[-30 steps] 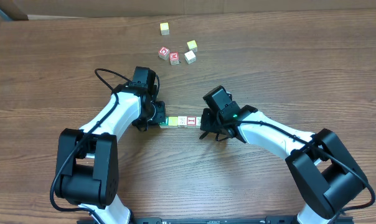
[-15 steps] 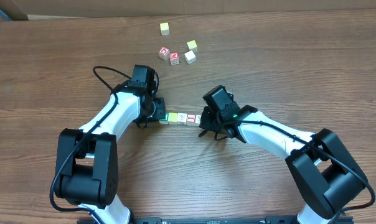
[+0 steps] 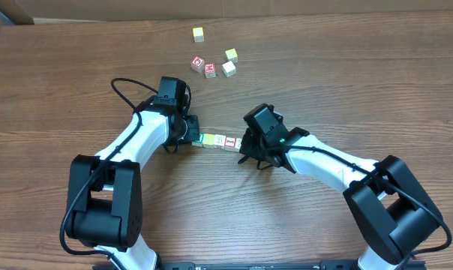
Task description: Flip 5 blocks
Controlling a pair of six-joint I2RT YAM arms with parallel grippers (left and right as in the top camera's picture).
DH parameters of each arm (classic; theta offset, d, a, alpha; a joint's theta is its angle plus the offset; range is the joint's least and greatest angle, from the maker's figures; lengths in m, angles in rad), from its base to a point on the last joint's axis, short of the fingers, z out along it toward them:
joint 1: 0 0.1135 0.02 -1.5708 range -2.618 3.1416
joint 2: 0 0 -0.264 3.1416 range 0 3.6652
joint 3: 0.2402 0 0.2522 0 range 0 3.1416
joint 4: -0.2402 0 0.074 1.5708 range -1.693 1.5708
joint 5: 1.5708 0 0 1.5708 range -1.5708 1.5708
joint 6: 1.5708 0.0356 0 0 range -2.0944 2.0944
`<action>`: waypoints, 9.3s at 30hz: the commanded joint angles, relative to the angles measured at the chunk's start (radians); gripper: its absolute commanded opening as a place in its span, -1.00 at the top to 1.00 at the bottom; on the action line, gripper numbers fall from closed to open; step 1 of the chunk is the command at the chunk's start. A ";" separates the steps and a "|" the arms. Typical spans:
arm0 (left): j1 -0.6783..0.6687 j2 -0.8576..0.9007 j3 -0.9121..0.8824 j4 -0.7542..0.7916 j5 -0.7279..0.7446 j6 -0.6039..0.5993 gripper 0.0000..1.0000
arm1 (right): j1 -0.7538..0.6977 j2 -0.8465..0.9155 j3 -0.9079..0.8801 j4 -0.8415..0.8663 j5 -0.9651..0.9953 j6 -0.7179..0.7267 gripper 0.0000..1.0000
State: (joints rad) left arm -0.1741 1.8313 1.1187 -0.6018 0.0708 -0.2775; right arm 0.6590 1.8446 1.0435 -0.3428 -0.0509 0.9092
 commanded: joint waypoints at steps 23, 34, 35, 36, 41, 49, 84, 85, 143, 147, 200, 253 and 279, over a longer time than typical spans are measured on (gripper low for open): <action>-0.006 0.000 -0.019 0.015 0.053 0.008 0.88 | 0.045 -0.034 0.016 -0.006 -0.040 0.098 0.92; -0.006 0.000 -0.019 0.026 0.053 0.008 0.90 | 0.142 -0.034 0.016 0.008 0.053 0.240 0.92; -0.006 0.000 -0.019 0.028 0.053 0.008 0.90 | 0.148 -0.034 0.016 0.010 0.057 0.253 0.92; -0.006 0.000 -0.019 0.031 0.053 0.008 0.90 | 0.155 -0.034 0.016 0.018 0.058 0.264 0.92; -0.006 0.000 -0.019 0.039 0.053 0.008 0.90 | 0.178 -0.034 0.016 0.051 0.058 0.274 0.92; -0.006 0.000 -0.019 0.068 0.053 -0.018 0.90 | 0.197 -0.034 0.016 0.054 0.058 0.379 0.92; -0.006 0.000 -0.019 0.117 0.053 -0.018 0.92 | 0.261 -0.007 0.016 0.055 0.102 0.705 0.92; -0.006 0.000 -0.019 0.118 0.053 -0.018 0.92 | 0.263 -0.003 0.016 0.055 0.102 0.720 0.92; -0.006 0.000 -0.019 0.169 0.015 -0.014 0.91 | 0.402 0.032 0.016 0.126 0.197 0.902 0.86; -0.006 0.000 -0.019 0.174 0.015 -0.014 0.92 | 0.402 0.033 0.016 0.125 0.196 0.902 0.86; -0.006 0.000 -0.019 0.203 0.007 -0.014 0.91 | 0.407 0.066 0.016 0.131 0.197 0.822 0.92; 0.003 -0.001 0.129 0.182 0.007 -0.029 0.88 | 0.403 0.021 0.016 0.313 0.027 0.615 0.92; 0.298 -0.001 0.427 -0.261 0.000 -0.013 -0.93 | -0.326 -0.221 0.016 -0.255 0.024 -0.631 -0.75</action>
State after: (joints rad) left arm 0.1268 1.8313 1.5269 -0.8555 0.0715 -0.3649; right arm 0.3752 1.6466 1.0473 -0.5991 -0.0357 0.4500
